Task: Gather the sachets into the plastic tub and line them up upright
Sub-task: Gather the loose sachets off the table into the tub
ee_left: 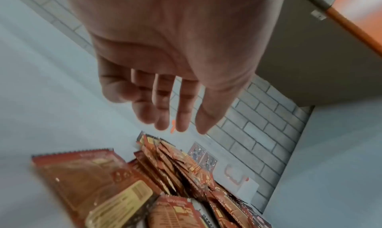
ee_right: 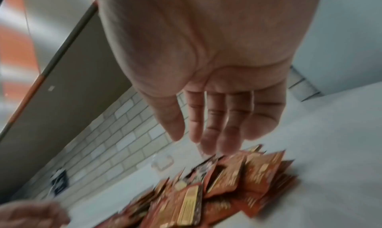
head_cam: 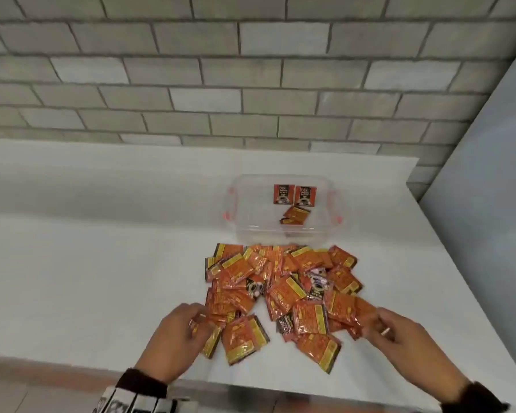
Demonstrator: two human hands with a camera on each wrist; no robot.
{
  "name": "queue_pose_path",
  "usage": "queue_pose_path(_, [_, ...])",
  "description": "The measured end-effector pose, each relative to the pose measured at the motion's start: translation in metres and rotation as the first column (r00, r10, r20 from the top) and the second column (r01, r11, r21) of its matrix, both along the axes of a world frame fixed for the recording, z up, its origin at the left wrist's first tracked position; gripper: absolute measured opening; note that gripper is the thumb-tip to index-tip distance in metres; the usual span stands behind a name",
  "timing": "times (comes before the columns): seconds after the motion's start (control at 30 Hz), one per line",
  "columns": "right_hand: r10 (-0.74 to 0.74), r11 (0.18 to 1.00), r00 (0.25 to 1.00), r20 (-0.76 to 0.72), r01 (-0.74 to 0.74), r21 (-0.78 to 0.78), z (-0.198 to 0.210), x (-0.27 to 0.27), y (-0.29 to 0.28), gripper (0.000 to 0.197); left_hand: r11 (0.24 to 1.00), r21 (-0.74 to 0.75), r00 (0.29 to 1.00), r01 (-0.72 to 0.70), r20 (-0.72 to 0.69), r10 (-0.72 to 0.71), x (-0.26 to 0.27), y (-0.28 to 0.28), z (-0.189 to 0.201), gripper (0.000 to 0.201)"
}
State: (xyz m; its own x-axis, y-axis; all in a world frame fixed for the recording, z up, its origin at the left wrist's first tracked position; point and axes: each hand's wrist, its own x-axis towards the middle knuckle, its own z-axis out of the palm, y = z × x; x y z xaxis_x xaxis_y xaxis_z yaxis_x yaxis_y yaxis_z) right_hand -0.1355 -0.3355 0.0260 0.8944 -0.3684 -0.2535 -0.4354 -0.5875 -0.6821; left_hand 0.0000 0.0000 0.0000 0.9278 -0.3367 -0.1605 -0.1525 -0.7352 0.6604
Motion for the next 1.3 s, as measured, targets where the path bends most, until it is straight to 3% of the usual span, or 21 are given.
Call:
queue_pose_path(0.1, [0.160,0.980,0.987,-0.033,-0.163,-0.117,-0.007,0.027,0.018,0.009,0.993,0.107,0.999,-0.053,0.012,0.052,0.014,-0.011,-0.004,0.029])
queue_pose_path(0.23, [0.323,0.896,0.939,-0.120,-0.344,-0.281,-0.015,0.050,0.046,0.041,0.977,0.166,0.990,-0.132,-0.024,0.138,0.029,-0.019,-0.005,0.060])
queue_pose_path(0.43, [0.286,0.725,0.892,-0.350,-0.440,-0.530,-0.022,0.069,0.073,0.055,0.984,0.180,0.991,-0.018,-0.126,0.042,0.055,-0.023,-0.014,0.077])
queue_pose_path(0.63, [0.176,0.729,0.915,-0.363,-0.369,-0.577,-0.031,0.075,0.086,0.060,0.981,0.184,0.989,0.063,-0.143,-0.037,0.077,-0.027,-0.028,0.065])
queue_pose_path(0.8, [0.164,0.665,0.904,-0.395,-0.397,-0.632,-0.029,0.083,0.089,0.058,0.996,0.071,0.980,0.050,-0.198,-0.035,0.089,-0.026,-0.035,0.037])
queue_pose_path(0.93, [0.214,0.709,0.884,-0.416,-0.434,-0.555,-0.019,0.092,0.093,0.040,0.997,-0.067,0.964,-0.030,-0.265,0.011,0.097,-0.021,-0.039,0.027])
queue_pose_path(1.03, [0.257,0.830,0.913,-0.317,-0.377,-0.411,0.000,0.110,0.099,0.032,0.986,-0.140,0.966,-0.095,-0.254,0.057,0.099,-0.017,-0.041,0.023])
queue_pose_path(1.1, [0.264,0.915,0.939,-0.221,-0.316,-0.251,0.009,0.132,0.106,0.036,0.963,-0.214,0.957,-0.165,-0.271,0.104,0.101,-0.015,-0.041,0.022])
queue_pose_path(1.17, [0.298,0.934,0.942,-0.154,-0.322,-0.158,0.012,0.160,0.116,0.046,0.937,-0.262,0.940,-0.231,-0.310,0.144,0.103,-0.014,-0.041,0.020])
queue_pose_path(1.3, [0.321,0.915,0.920,-0.223,-0.362,-0.176,-0.005,0.213,0.134,0.056,0.900,-0.298,0.908,-0.319,-0.367,0.200,0.106,-0.016,-0.038,0.020])
